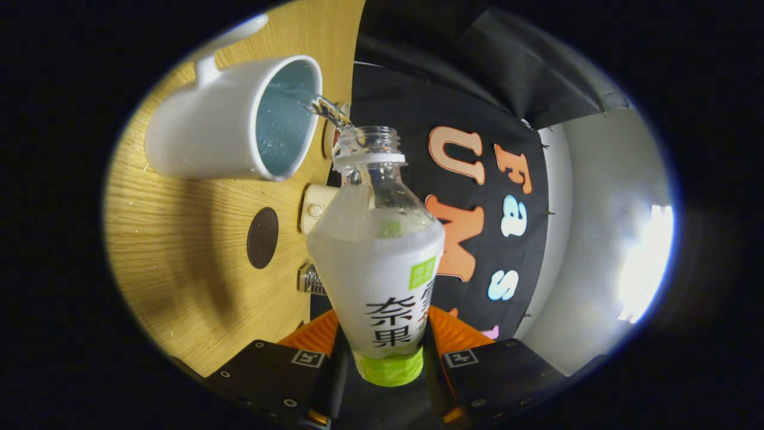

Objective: Take the bottle from table, then pour the juice into the cup, finally place the bottle on the coaster

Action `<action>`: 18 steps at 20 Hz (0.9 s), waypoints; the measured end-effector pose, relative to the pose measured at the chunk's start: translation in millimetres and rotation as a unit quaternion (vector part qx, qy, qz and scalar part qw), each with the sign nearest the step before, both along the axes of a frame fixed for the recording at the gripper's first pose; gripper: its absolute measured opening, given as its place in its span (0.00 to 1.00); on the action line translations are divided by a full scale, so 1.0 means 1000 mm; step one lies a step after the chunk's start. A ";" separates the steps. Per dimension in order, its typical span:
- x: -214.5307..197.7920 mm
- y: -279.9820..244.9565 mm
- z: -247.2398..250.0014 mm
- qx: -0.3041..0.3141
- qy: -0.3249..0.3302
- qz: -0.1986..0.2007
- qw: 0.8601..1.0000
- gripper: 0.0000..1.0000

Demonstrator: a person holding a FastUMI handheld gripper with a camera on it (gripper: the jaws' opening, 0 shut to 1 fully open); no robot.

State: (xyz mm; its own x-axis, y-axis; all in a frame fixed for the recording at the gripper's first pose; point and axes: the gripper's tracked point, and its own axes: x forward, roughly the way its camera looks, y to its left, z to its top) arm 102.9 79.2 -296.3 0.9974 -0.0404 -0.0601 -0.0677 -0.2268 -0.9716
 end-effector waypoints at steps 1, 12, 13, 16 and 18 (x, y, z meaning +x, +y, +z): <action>0.000 0.000 0.001 -0.002 -0.002 0.002 1.000 0.57; 0.001 0.004 0.008 -0.024 0.002 0.014 1.000 0.57; 0.000 0.005 0.009 -0.028 0.000 0.016 0.999 0.57; 0.000 0.005 0.008 -0.034 -0.005 0.017 0.999 0.57; -0.002 0.007 0.008 -0.038 -0.007 0.019 0.999 0.57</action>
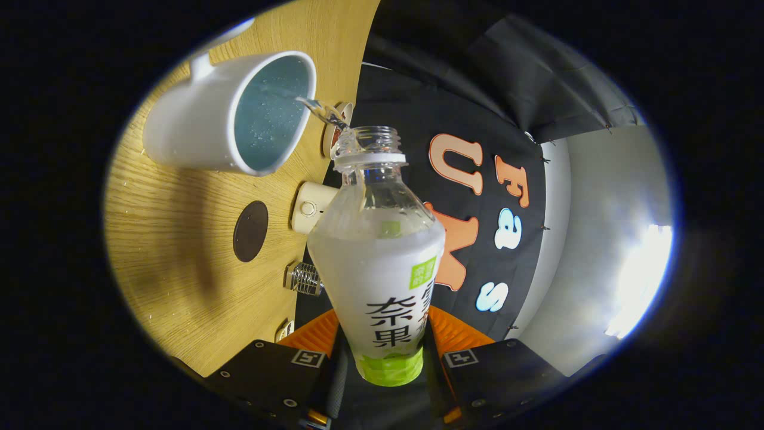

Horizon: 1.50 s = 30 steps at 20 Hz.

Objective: Take the bottle from table, then pour the juice into the cup, finally place the bottle on the coaster

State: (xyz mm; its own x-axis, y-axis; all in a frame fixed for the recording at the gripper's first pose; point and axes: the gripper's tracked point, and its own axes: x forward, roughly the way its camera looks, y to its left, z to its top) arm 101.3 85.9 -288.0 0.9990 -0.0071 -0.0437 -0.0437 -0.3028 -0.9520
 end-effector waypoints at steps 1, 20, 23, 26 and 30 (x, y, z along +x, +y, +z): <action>-0.001 0.000 0.000 -0.002 0.000 0.000 1.000 0.57; 0.007 0.007 0.010 -0.063 0.006 0.039 0.997 0.57; 0.009 0.011 0.012 -0.073 0.016 0.048 0.996 0.57; 0.011 0.011 0.014 -0.090 0.014 0.058 0.994 0.57; 0.014 0.013 0.019 -0.105 0.016 0.067 0.992 0.57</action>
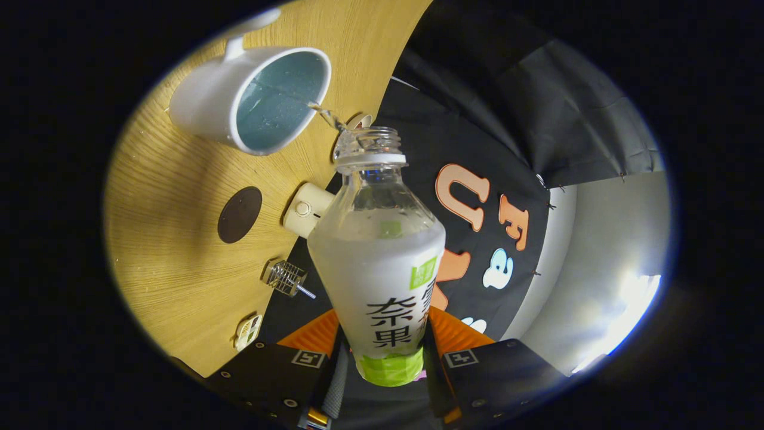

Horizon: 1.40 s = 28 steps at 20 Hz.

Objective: Take the bottle from table, then pour the juice into the cup, finally place the bottle on the coaster

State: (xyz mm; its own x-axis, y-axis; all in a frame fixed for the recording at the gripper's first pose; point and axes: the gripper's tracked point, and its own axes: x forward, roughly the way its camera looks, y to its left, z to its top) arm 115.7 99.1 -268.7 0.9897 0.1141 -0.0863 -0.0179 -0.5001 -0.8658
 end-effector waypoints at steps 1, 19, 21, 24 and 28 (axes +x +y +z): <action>-0.001 0.001 0.001 -0.003 -0.001 0.002 1.000 0.57; 0.012 -0.005 -0.005 -0.074 0.017 0.013 0.997 0.57; 0.007 -0.004 -0.008 -0.071 0.019 0.012 0.997 0.57; 0.009 -0.002 -0.004 -0.060 0.027 0.009 0.998 0.57; 0.013 -0.011 -0.011 -0.040 0.045 -0.004 0.998 0.57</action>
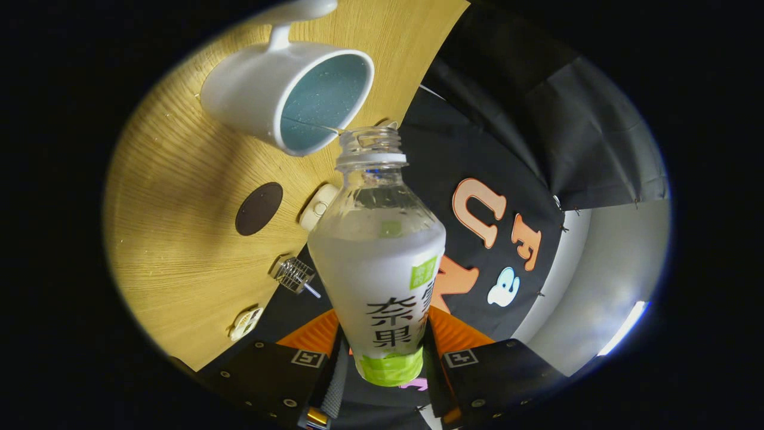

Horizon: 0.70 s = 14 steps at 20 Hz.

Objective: Take the bottle from table, then pour the juice into the cup, finally place the bottle on the coaster

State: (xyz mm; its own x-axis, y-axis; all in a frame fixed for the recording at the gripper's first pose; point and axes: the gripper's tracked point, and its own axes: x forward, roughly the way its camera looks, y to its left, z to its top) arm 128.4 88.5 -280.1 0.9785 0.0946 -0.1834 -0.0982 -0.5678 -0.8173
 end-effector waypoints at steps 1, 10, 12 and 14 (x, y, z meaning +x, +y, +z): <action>-0.004 -0.005 -0.007 0.007 0.006 -0.007 1.000 0.58; -0.011 -0.036 -0.052 0.227 0.098 -0.124 0.961 0.58; -0.008 -0.036 -0.066 0.304 0.124 -0.154 0.932 0.58; -0.003 -0.038 -0.077 0.382 0.145 -0.187 0.893 0.58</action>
